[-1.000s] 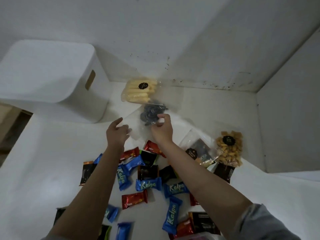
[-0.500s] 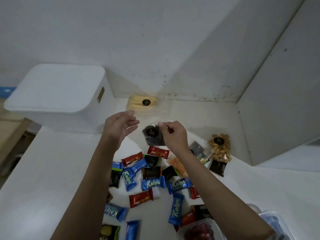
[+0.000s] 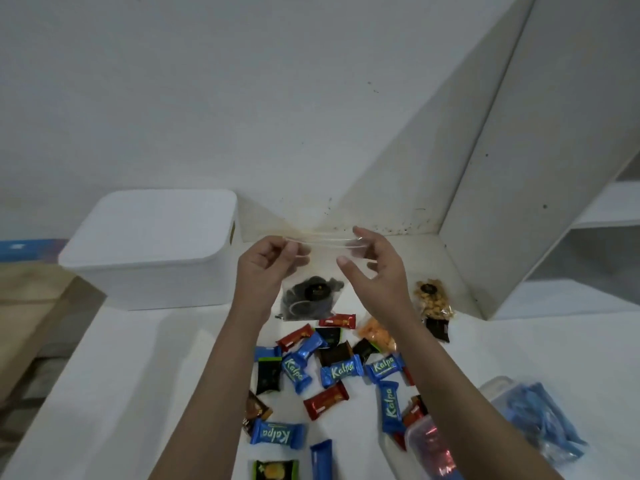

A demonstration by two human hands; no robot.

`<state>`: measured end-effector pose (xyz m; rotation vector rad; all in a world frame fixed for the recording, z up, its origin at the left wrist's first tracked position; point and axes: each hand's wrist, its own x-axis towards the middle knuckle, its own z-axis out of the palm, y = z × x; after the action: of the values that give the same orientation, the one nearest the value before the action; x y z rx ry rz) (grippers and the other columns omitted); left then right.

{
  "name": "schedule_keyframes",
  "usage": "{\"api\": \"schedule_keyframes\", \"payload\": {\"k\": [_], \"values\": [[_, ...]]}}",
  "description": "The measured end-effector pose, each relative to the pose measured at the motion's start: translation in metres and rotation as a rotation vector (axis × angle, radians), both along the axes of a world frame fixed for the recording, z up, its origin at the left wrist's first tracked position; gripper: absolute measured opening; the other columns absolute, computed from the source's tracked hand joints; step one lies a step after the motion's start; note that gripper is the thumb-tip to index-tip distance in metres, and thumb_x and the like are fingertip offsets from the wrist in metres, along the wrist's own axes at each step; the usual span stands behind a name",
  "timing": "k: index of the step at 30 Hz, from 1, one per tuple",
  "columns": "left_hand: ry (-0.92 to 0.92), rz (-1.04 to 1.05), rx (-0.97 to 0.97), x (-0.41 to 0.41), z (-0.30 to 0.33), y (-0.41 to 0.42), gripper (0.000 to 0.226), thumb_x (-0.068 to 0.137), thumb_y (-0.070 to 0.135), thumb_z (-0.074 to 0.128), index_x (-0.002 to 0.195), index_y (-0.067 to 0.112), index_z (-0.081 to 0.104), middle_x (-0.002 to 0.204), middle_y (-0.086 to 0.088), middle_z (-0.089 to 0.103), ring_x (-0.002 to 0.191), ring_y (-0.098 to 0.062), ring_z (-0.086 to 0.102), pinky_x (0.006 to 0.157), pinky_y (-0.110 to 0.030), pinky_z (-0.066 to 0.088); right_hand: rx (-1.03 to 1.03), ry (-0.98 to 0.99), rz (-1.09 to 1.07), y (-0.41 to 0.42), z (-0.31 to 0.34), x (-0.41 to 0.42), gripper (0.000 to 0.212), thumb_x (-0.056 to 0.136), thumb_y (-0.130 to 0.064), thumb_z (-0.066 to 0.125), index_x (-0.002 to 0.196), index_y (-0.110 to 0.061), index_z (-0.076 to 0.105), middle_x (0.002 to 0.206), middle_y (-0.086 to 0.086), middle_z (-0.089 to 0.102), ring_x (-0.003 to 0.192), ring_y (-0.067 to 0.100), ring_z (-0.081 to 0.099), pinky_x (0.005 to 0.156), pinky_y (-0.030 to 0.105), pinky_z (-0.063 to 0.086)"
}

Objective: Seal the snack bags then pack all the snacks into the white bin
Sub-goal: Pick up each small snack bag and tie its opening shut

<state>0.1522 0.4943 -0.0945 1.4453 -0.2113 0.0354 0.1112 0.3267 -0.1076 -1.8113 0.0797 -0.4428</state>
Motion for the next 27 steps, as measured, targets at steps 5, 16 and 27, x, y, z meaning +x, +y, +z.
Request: {"api": "schedule_keyframes", "payload": {"k": [5, 16, 27], "values": [[-0.017, -0.057, -0.016, -0.016, 0.014, 0.034, 0.009, 0.090, 0.007, 0.058, 0.089, 0.012, 0.066, 0.077, 0.001, 0.075, 0.068, -0.016, 0.071, 0.063, -0.023, 0.054, -0.159, -0.126, -0.099, 0.031, 0.022, -0.019, 0.057, 0.079, -0.022, 0.075, 0.129, -0.023, 0.048, 0.108, -0.011, 0.061, 0.101, 0.002, 0.056, 0.083, 0.001, 0.037], [-0.176, -0.093, 0.124, -0.034, 0.028, 0.086, 0.028, 0.086, 0.002, 0.064, 0.072, 0.026, 0.071, 0.077, 0.007, 0.073, 0.078, -0.019, 0.065, 0.070, -0.030, 0.052, -0.496, -0.262, -0.005, 0.080, 0.051, -0.031, 0.016, 0.078, -0.030, 0.069, 0.091, -0.021, 0.069, 0.085, -0.008, 0.066, 0.084, 0.010, 0.061, 0.080, 0.040, 0.051], [-0.353, -0.041, 0.158, -0.033, 0.038, 0.091, 0.010, 0.083, 0.010, 0.059, 0.080, 0.003, 0.066, 0.076, -0.007, 0.067, 0.077, -0.025, 0.062, 0.077, -0.041, 0.053, -0.476, -0.185, 0.094, 0.090, 0.071, -0.034, 0.006, 0.081, -0.026, 0.071, 0.085, -0.021, 0.069, 0.085, -0.005, 0.065, 0.086, 0.011, 0.060, 0.081, 0.033, 0.050]]}}
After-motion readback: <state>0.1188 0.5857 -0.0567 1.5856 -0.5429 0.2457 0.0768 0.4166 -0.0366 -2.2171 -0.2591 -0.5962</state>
